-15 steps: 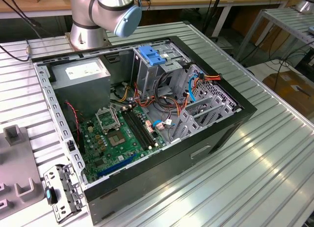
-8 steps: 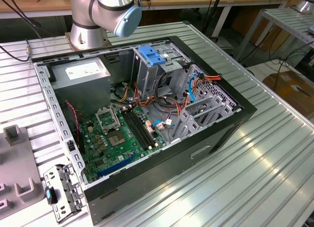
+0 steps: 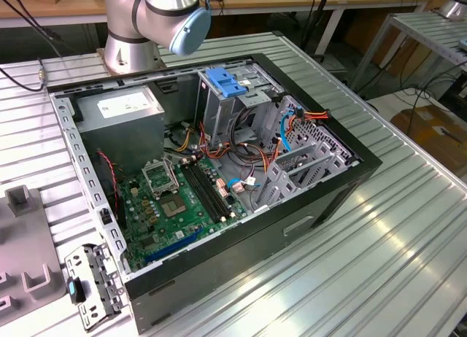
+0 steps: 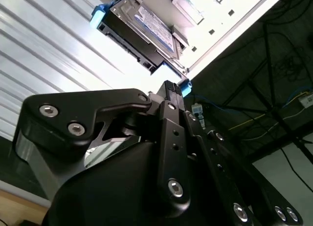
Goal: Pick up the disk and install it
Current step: 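Pick up the disk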
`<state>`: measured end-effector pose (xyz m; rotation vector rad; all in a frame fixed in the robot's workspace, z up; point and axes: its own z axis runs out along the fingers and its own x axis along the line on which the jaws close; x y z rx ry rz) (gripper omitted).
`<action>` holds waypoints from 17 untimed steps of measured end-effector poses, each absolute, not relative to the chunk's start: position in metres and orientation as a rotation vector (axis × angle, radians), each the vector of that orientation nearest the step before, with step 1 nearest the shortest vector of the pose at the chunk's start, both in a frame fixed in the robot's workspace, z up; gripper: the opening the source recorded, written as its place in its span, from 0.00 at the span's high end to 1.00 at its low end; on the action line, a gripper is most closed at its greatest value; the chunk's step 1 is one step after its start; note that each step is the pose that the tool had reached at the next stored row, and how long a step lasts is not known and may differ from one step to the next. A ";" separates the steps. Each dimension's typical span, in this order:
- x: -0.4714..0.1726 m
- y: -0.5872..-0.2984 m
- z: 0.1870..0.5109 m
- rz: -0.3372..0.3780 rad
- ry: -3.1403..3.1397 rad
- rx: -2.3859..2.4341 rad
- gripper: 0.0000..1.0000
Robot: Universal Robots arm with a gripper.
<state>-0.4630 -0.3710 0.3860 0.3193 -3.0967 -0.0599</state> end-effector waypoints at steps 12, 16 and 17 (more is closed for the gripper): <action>-0.463 -0.371 0.386 -0.055 -3.037 0.663 0.89; -0.463 -0.371 0.386 -0.052 -3.008 0.787 0.89; -0.463 -0.371 0.386 -0.051 -2.995 0.836 0.89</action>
